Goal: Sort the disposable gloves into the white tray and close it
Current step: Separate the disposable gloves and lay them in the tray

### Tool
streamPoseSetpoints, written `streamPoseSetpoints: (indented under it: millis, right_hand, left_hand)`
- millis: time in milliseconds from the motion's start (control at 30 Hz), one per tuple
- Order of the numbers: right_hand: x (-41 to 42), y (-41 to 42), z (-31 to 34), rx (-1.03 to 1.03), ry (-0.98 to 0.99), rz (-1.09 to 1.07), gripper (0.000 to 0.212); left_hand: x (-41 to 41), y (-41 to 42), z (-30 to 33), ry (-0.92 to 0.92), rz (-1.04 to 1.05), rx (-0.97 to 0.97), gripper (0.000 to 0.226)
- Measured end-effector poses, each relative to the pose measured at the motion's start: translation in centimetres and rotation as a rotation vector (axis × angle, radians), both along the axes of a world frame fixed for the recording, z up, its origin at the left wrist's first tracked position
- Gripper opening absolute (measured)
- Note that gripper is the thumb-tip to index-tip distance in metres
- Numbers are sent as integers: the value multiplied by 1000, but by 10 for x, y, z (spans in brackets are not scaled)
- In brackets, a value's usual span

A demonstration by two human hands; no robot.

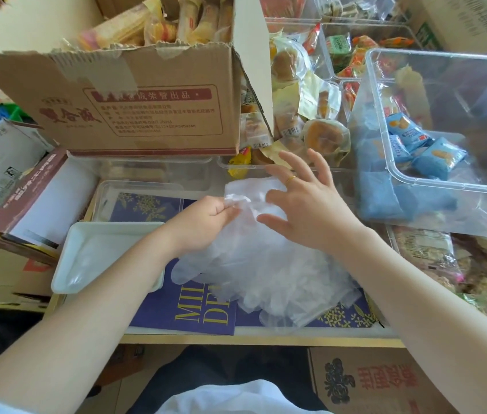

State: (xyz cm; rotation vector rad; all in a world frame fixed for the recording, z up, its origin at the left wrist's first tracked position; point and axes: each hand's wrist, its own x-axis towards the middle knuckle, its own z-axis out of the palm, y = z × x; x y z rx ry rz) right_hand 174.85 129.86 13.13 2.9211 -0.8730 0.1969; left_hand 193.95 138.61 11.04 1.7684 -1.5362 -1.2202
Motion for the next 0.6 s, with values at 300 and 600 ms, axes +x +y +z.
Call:
streamPoseSetpoints:
  millis: [300,600]
  right_hand:
    - [-16,-15,-15,1252,-881,-336,33]
    - [-13,-7,-21,1816,-762,-479,22]
  left_hand:
    - [19,16,10,474,97,63,29]
    - [18,15,1,572,198,165,22]
